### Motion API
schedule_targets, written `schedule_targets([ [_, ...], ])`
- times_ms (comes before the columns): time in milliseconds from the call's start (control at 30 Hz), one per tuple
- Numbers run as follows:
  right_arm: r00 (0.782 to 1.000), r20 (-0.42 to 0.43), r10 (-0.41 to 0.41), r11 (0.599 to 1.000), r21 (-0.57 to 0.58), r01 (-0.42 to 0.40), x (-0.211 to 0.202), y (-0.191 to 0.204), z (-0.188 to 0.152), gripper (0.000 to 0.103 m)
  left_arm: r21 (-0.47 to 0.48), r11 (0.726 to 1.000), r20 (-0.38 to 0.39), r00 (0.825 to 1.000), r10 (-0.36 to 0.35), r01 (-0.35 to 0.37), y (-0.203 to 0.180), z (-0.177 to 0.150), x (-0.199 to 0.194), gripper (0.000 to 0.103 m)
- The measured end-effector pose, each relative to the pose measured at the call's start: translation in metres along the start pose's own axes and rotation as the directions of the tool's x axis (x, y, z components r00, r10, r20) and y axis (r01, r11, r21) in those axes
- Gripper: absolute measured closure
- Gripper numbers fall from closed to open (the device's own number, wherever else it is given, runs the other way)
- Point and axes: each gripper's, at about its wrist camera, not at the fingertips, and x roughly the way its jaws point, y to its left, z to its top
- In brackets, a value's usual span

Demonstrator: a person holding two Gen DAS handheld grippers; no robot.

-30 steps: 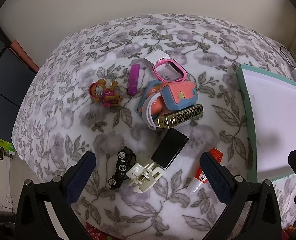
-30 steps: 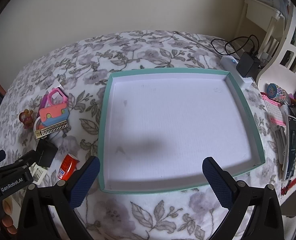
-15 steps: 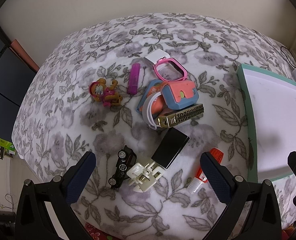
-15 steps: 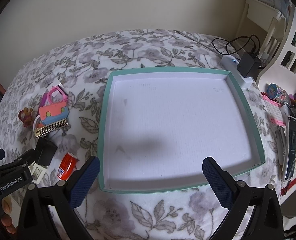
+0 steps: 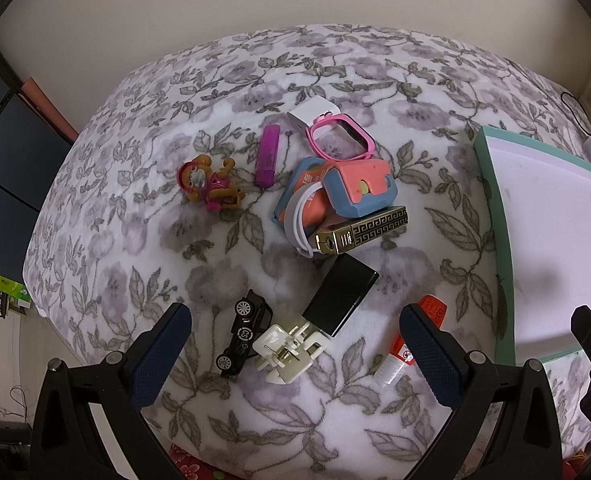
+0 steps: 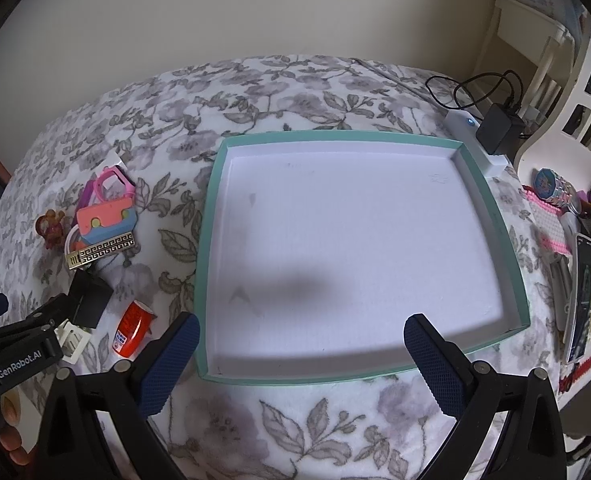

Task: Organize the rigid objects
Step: 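Move the right tool to the red glue bottle while the left tool approaches the white plug adapter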

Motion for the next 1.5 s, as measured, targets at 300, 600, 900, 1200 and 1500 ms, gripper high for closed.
schedule_targets([
  [300,1.0,-0.004,0.021,1.0,-0.014,-0.021,0.001,0.004,0.001,0.0,-0.007,1.0,-0.02,1.0,-0.014,0.014,0.003,-0.002,0.002,0.0],
  [600,0.991,-0.022,0.134,0.982,-0.131,-0.136,0.01,0.044,0.002,0.0,-0.028,1.0,-0.035,0.999,-0.015,0.014,0.035,0.017,-0.001,0.0],
  [900,0.968,-0.078,0.238,0.938,-0.24,-0.25,0.021,0.097,-0.008,0.0,-0.041,0.999,-0.092,0.995,-0.027,0.023,0.069,0.0,0.019,0.0],
  [1200,0.958,-0.143,0.248,0.896,-0.343,-0.283,0.035,0.128,-0.021,0.0,-0.096,0.993,-0.135,0.987,-0.082,0.069,0.079,-0.01,0.037,0.0],
  [1500,0.956,-0.206,0.209,0.856,-0.434,-0.28,0.047,0.143,-0.035,0.003,-0.118,0.988,-0.135,0.984,-0.115,0.099,0.081,-0.011,0.038,0.0],
])
